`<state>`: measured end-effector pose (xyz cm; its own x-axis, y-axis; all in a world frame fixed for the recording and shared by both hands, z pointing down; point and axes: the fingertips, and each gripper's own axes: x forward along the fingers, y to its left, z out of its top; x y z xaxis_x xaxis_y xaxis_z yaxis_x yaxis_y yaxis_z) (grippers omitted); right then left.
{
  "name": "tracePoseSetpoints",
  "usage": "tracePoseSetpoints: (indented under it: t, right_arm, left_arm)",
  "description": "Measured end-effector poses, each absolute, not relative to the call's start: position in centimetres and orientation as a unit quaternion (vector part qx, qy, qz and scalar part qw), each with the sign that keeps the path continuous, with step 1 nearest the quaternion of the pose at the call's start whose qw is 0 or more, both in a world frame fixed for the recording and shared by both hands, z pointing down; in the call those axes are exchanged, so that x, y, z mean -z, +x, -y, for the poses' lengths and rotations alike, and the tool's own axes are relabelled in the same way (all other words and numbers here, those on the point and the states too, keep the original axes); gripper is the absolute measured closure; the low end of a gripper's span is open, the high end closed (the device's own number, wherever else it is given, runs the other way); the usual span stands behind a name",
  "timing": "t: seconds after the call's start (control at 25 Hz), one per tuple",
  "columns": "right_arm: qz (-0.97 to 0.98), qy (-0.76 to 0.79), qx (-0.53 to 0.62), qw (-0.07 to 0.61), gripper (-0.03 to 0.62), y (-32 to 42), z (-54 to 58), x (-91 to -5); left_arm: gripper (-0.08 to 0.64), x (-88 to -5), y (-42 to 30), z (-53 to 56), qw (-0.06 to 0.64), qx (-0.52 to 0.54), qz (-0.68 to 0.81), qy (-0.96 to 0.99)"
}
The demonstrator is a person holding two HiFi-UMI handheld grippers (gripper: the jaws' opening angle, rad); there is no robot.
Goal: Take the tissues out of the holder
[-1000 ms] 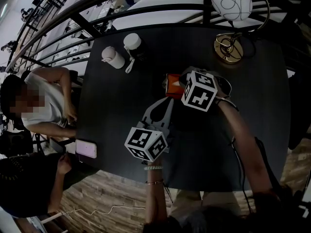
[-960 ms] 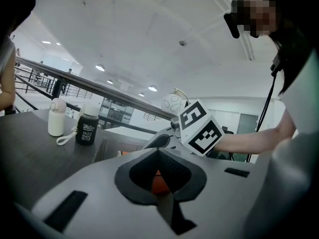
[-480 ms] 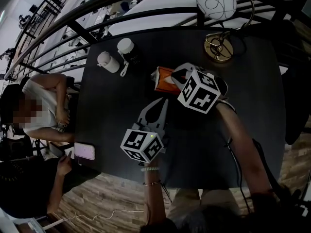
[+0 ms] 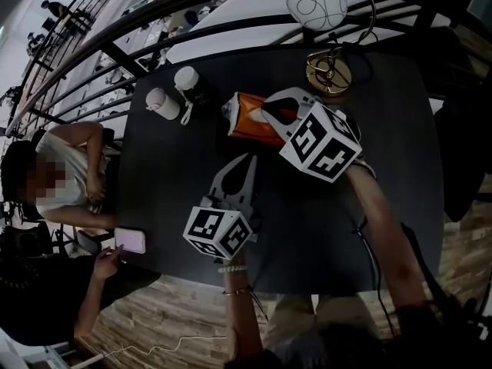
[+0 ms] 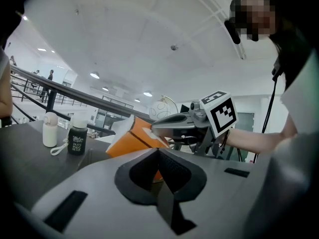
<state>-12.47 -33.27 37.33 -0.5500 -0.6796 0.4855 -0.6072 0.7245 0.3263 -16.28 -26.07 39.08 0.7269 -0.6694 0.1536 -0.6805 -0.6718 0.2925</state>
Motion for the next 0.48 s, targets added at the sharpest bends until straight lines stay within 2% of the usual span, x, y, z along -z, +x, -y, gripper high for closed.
tracePoseSetpoints:
  t: [0.48]
  right_arm:
    - [0.867, 0.405, 0.076, 0.279, 0.577, -7.1, 30.5, -34.3]
  left_arm:
    - [0.552, -38.1, -11.6, 24.2, 0.157, -0.015, 0.337, 0.928]
